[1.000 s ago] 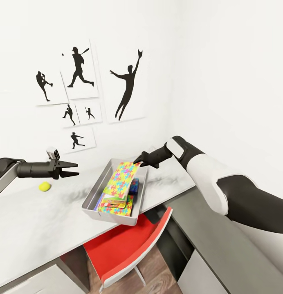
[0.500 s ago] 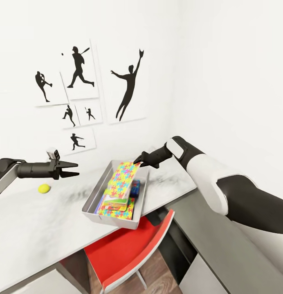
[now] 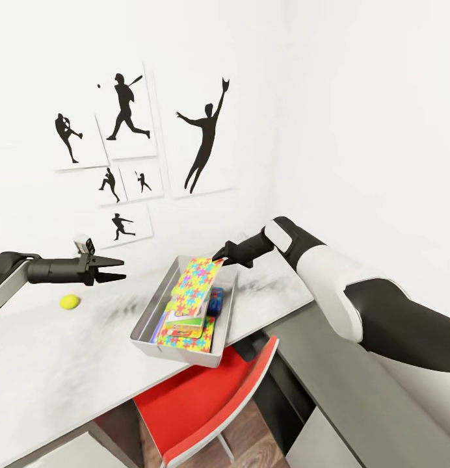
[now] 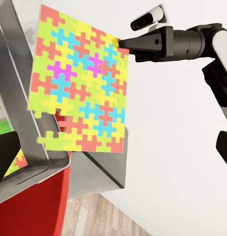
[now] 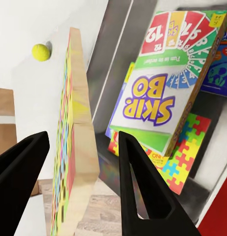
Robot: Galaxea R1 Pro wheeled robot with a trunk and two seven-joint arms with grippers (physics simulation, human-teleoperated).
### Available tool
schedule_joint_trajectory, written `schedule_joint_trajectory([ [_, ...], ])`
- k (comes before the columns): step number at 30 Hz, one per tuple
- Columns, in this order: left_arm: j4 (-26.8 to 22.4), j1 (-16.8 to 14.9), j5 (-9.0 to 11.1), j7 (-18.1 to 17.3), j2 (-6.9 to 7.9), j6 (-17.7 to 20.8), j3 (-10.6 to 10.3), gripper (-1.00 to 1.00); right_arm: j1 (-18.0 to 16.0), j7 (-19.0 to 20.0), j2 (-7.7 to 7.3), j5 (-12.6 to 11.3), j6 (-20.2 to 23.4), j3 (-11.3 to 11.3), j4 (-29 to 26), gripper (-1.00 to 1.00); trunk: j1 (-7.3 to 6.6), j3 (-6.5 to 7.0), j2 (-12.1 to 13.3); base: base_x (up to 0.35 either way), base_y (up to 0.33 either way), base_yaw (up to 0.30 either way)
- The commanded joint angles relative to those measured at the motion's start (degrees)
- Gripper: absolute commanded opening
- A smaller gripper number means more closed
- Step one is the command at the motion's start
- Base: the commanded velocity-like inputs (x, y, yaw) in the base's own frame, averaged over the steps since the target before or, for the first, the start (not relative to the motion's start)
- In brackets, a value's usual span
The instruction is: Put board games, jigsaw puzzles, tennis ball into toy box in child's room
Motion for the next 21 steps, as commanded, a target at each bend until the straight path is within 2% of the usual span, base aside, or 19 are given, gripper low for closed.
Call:
schedule_joint_trajectory([
  [1,0.0,-0.1,0.2,-0.2,0.06,0.5,-0.3,1.0,-0.1,0.3,0.0,0.1,0.1,0.4,0.0,-1.0,0.04,-0.13,-0.1,0.039,0.021,0.0],
  [21,0.0,-0.1,0.2,-0.2,0.05,0.5,-0.3,1.0,-0.1,0.4,0.0,0.1,0.1,0.4,-0.5,-1.0,0.04,-0.13,-0.1,0.02,0.016,0.0],
])
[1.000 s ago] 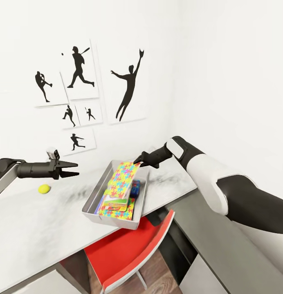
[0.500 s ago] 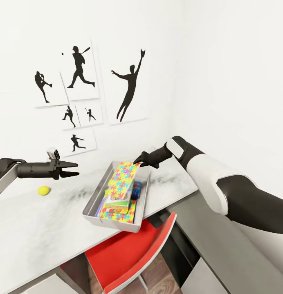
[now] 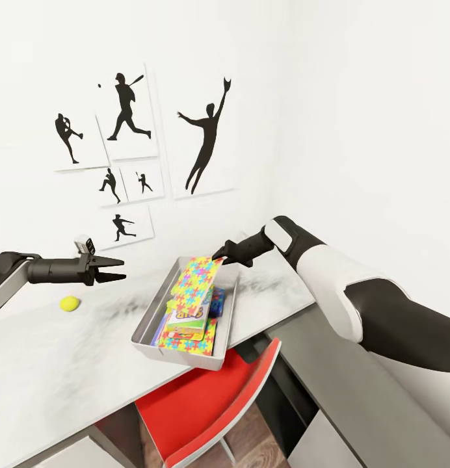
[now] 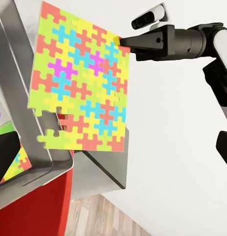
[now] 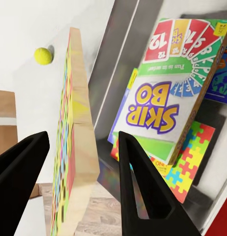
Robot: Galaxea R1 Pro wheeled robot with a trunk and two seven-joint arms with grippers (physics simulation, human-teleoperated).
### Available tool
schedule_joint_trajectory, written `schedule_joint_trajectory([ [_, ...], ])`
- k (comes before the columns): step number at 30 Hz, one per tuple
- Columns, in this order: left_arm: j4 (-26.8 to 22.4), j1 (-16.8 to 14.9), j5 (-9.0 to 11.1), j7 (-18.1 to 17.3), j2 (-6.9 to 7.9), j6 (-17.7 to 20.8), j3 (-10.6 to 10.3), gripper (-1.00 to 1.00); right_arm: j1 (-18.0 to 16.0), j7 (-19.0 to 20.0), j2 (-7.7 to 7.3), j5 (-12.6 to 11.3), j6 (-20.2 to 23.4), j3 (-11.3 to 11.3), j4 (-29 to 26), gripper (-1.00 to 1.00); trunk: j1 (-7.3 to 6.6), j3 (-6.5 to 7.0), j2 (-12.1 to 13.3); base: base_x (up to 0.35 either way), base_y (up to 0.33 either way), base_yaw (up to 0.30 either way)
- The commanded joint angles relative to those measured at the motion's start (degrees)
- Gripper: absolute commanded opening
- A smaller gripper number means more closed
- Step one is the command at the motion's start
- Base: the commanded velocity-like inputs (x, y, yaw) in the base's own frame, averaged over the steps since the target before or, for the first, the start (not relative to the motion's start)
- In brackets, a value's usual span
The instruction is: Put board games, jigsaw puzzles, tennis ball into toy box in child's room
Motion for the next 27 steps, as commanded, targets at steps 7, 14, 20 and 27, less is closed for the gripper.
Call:
schedule_joint_trajectory([
  [7,0.0,-0.1,0.2,-0.2,0.07,0.5,-0.2,1.0,0.1,1.2,0.0,0.2,0.1,0.3,0.0,-1.0,0.04,-0.13,-0.1,0.0,0.0,0.0],
  [14,0.0,-0.1,0.2,-0.2,0.07,0.5,-0.2,1.0,0.4,4.8,0.0,0.3,0.1,0.3,-0.1,-1.0,0.04,-0.13,-0.1,0.0,0.067,0.0],
  [20,0.0,-0.1,0.2,-0.2,0.03,0.5,-0.3,1.0,0.5,7.3,0.0,0.4,0.1,0.4,-0.1,-1.0,0.04,-0.13,-0.1,0.0,0.021,0.0],
  [27,0.0,-0.1,0.2,-0.2,-0.01,0.5,-0.3,1.0,1.7,11.5,0.0,0.4,0.1,0.4,-7.2,-1.0,0.04,-0.13,-0.1,0.002,0.001,0.0],
])
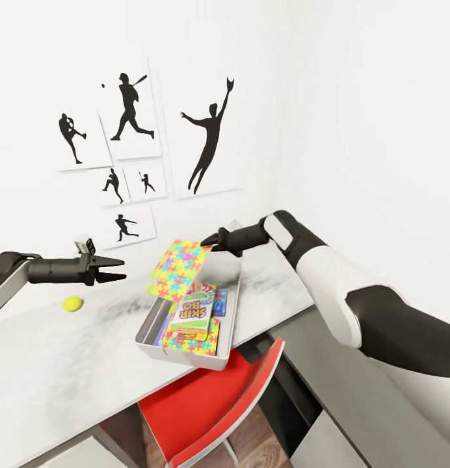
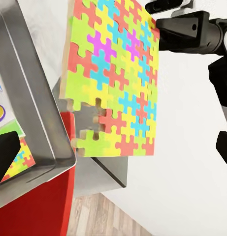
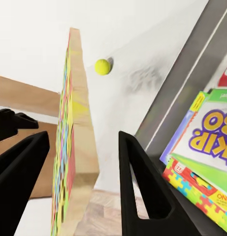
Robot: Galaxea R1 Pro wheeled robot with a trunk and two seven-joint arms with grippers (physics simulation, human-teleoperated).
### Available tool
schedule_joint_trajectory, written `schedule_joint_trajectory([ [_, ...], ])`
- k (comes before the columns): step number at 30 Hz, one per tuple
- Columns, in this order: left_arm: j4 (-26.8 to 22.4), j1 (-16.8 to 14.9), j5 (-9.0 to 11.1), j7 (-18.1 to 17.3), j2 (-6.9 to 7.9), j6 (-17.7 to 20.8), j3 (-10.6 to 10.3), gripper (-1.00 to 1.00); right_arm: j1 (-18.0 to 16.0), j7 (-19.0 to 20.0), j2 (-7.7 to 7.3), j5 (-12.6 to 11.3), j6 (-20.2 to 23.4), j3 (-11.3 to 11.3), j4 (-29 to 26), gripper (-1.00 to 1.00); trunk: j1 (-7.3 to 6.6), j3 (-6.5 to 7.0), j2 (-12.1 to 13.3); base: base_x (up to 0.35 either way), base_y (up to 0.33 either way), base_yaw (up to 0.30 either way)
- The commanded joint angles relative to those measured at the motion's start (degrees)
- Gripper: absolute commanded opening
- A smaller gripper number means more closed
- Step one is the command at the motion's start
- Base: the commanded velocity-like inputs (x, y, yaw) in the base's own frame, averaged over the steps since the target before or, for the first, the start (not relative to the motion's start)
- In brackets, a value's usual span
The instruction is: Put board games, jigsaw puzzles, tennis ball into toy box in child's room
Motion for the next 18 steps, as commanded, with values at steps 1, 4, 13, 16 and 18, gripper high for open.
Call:
schedule_joint_trajectory([
  [1,0.0,-0.1,0.2,-0.3,0.06,0.5,-0.3,1.0,0.6,1.1,0.0,0.6,0.0,0.1,-0.6,-1.0,0.04,-0.13,-0.1,0.043,0.0,0.0],
  [4,0.0,-0.1,0.3,-0.3,0.06,0.5,-0.2,1.0,1.7,1.7,0.0,0.6,0.0,0.2,-1.4,-1.0,0.04,-0.13,-0.1,0.058,0.0,0.0],
  [13,0.1,-0.1,0.3,-0.3,-0.03,0.5,-0.1,1.0,2.1,1.9,-0.4,0.6,0.0,0.3,-1.7,-1.0,0.04,-0.13,-0.1,0.011,0.0,0.0],
  [16,0.2,-0.1,0.4,-0.4,-0.03,0.5,0.0,1.0,2.1,1.9,-0.41,0.6,0.0,0.4,-1.7,-1.0,0.04,-0.13,-0.1,0.0,0.0,0.0],
  [18,0.2,-0.1,0.4,-0.3,-0.03,0.5,0.0,1.0,2.1,1.9,-0.42,0.6,0.0,0.7,-1.7,-1.0,0.04,-0.13,-0.1,0.03,0.01,0.0],
])
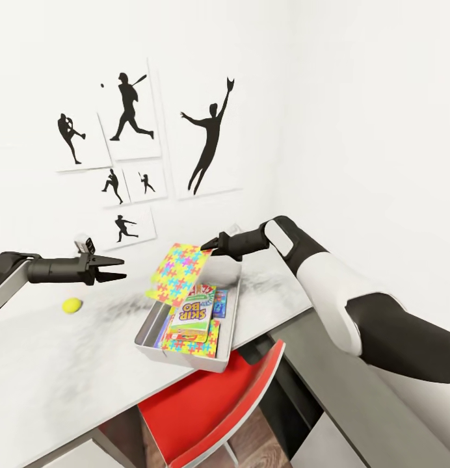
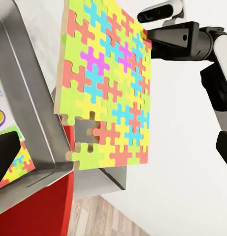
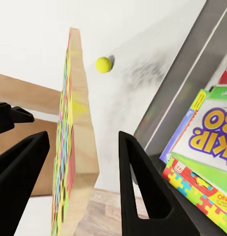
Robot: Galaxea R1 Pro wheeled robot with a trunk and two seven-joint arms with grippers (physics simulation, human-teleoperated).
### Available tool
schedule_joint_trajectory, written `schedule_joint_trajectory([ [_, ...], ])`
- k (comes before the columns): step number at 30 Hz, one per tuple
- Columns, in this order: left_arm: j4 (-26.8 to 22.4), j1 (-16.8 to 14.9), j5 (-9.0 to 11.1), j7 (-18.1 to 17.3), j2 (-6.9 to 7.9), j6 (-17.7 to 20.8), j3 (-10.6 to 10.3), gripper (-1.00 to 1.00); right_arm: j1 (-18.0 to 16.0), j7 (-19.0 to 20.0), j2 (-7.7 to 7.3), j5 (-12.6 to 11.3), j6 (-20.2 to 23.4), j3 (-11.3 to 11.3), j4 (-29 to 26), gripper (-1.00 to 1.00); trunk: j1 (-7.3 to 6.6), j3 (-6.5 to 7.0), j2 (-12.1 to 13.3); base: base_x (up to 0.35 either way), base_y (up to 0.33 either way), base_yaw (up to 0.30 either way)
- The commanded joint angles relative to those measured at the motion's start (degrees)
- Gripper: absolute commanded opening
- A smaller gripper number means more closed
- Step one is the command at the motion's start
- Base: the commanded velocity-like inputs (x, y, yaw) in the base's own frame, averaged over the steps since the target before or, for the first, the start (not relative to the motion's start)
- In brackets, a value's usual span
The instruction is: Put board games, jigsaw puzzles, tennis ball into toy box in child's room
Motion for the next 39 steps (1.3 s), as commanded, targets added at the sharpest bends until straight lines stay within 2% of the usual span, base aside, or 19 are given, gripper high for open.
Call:
schedule_joint_trajectory([
  [1,0.0,-0.1,0.2,-0.2,0.08,0.5,-0.3,1.0,-0.1,0.6,-0.03,0.5,0.0,0.7,0.0,-1.0,0.05,-0.13,-0.1,0.107,0.066,0.0],
  [5,0.1,-0.1,0.2,-0.3,0.12,0.5,-0.3,1.0,-0.1,0.6,-0.02,0.5,0.0,2.8,0.0,-1.0,0.05,-0.13,-0.1,0.108,0.073,0.0],
  [8,0.1,-0.1,0.2,-0.3,0.13,0.5,-0.3,1.0,-0.1,0.6,-0.02,0.5,0.0,3.3,0.0,-1.0,0.05,-0.13,-0.1,0.027,0.019,0.0],
  [35,0.1,-0.1,0.2,-0.3,0.06,0.5,-0.5,1.0,-0.1,0.7,-0.11,0.5,0.0,3.6,1.1,-1.0,0.05,-0.13,-0.1,0.035,0.017,0.0],
  [39,0.4,-0.1,0.2,-0.3,0.06,0.5,-0.5,1.0,-0.1,0.7,-1.25,0.5,0.0,3.5,2.7,-1.0,0.05,-0.13,-0.1,0.0,0.0,0.0],
])
